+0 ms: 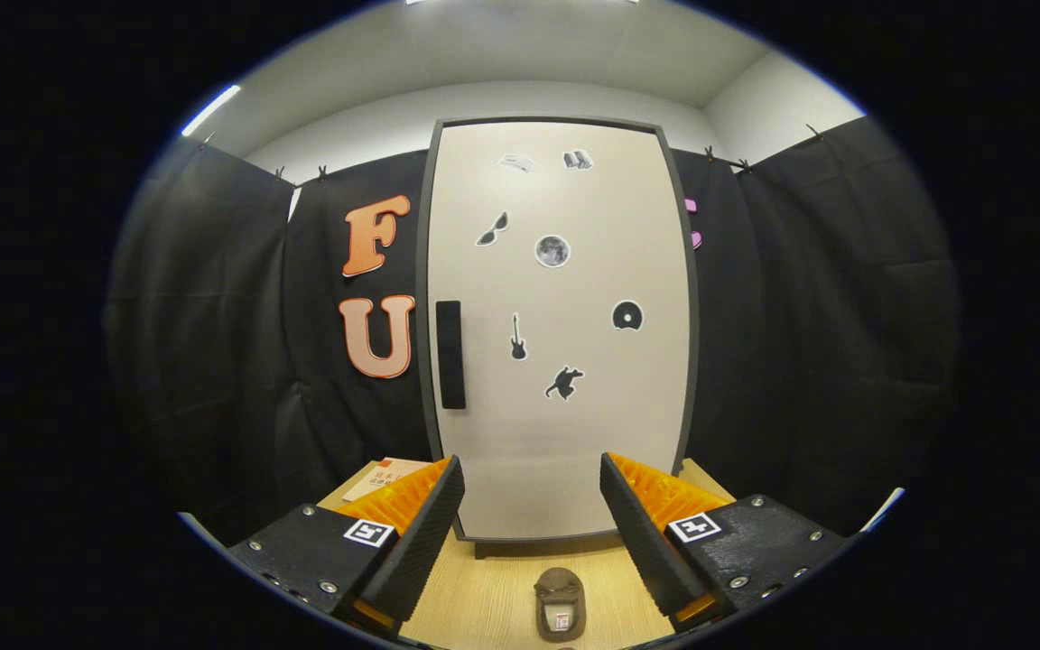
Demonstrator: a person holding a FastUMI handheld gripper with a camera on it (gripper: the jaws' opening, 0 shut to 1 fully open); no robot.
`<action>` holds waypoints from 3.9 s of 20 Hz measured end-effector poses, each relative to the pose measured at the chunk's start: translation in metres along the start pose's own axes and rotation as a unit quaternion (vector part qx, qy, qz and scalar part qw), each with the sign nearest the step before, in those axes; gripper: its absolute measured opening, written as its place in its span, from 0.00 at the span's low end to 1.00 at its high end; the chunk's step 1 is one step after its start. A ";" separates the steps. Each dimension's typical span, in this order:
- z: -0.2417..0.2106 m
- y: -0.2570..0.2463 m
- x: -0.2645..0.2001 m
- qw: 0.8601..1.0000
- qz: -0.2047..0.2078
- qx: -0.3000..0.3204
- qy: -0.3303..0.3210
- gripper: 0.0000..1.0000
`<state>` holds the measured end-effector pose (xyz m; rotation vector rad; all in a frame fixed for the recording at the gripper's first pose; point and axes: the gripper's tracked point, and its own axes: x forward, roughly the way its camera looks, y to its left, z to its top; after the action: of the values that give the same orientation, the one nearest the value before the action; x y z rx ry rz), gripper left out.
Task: Open the shoe cabinet door, grab the shoes and put them into the shoe cabinet, then close the shoe cabinet door.
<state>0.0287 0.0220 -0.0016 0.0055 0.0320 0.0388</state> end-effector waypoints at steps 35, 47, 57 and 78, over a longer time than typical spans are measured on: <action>0.038 0.093 0.208 0.999 0.012 -0.028 -0.012 0.76; 0.037 0.091 0.209 0.999 -0.001 -0.032 -0.001 0.31; 0.036 0.083 0.182 1.000 -0.002 -0.021 0.011 0.27; 0.034 0.051 0.118 0.999 0.008 -0.001 0.037 0.24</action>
<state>0.1455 0.0778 0.0289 0.0031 0.1052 0.0549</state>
